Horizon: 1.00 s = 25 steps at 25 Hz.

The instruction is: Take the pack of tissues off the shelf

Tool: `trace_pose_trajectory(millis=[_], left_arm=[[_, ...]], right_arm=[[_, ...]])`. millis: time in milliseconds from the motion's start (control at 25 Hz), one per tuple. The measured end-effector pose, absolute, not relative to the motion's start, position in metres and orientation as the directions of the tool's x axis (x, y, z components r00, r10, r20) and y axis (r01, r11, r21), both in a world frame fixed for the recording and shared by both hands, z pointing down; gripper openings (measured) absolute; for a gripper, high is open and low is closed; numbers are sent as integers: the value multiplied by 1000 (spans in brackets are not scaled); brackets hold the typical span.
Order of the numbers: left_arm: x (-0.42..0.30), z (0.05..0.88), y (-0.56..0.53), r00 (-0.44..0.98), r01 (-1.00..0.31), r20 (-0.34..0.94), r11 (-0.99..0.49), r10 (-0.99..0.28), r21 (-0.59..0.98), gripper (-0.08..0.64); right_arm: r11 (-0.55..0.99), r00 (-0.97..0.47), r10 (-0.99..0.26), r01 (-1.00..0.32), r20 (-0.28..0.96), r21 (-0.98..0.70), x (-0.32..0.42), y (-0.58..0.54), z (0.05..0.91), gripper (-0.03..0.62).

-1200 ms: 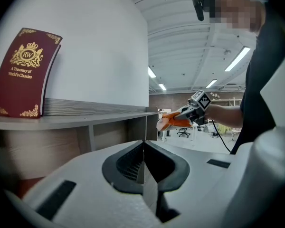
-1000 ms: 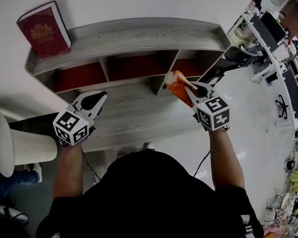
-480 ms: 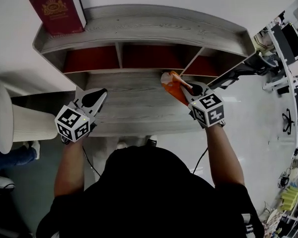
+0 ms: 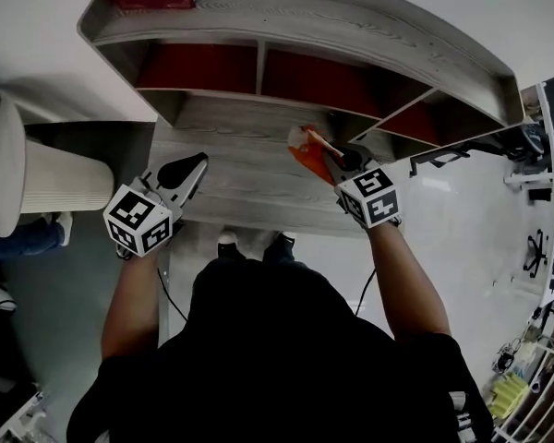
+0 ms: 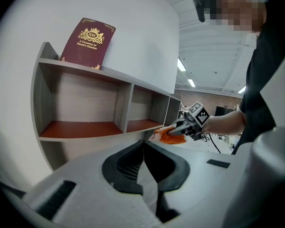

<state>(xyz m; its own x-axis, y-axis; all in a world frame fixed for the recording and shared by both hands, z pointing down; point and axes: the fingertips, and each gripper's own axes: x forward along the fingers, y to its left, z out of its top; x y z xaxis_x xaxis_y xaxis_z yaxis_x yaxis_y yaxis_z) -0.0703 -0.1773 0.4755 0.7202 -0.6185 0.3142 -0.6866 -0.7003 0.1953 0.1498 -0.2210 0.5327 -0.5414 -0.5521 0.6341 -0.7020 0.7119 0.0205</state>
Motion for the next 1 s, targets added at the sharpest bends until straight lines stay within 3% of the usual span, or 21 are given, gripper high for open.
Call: trace_pose_trajectory(millis=[1000], left_arm=[[-149,587,-120,599,-800,450,-505,-662,323,20]], right_arm=[[859,-631,-282,-502,723,-103,-2,-191,706,23]])
